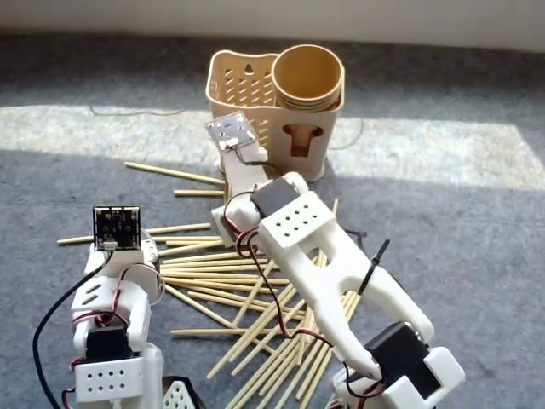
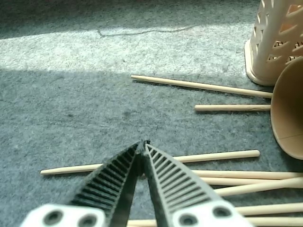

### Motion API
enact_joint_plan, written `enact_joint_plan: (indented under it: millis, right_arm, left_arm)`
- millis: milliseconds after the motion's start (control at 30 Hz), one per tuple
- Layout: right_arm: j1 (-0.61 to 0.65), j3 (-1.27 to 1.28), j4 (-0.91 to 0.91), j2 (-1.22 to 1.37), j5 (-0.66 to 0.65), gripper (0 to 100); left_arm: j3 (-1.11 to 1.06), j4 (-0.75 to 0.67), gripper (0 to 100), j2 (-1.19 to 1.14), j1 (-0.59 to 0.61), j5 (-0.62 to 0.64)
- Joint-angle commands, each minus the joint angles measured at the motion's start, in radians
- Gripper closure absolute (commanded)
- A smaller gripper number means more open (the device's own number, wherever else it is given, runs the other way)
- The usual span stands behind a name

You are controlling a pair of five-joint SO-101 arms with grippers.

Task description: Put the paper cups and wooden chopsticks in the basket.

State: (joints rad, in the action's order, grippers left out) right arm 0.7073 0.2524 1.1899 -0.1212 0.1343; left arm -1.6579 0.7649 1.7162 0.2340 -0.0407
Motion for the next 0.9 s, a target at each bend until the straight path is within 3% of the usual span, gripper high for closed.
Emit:
enact_joint_plan:
  millis: [0,200,500,700,867]
  right_arm:
    - [-0.067,-0.101,0.163,-0.019,0.006,71.6]
    - [-0.16,-0.154,0.315,-0.021,0.006,71.6]
    - [-0.274,-0.016,0.314,-0.28,0.005,74.8]
    - [-0.38,0.188,0.2,-0.437,-0.058,90.6]
    - [-0.483,0.397,0.031,-0.503,-0.051,92.9]
  left_arm:
    - [0.028,-0.018,99,0.008,0.012,-0.008]
    - [0.163,0.064,99,-0.001,-0.001,-0.006]
    - [0.311,0.203,99,-0.002,-0.128,-0.02]
    - [0.447,0.301,99,-0.005,-0.205,-0.077]
    - [0.549,0.364,99,-0.099,-0.288,-0.091]
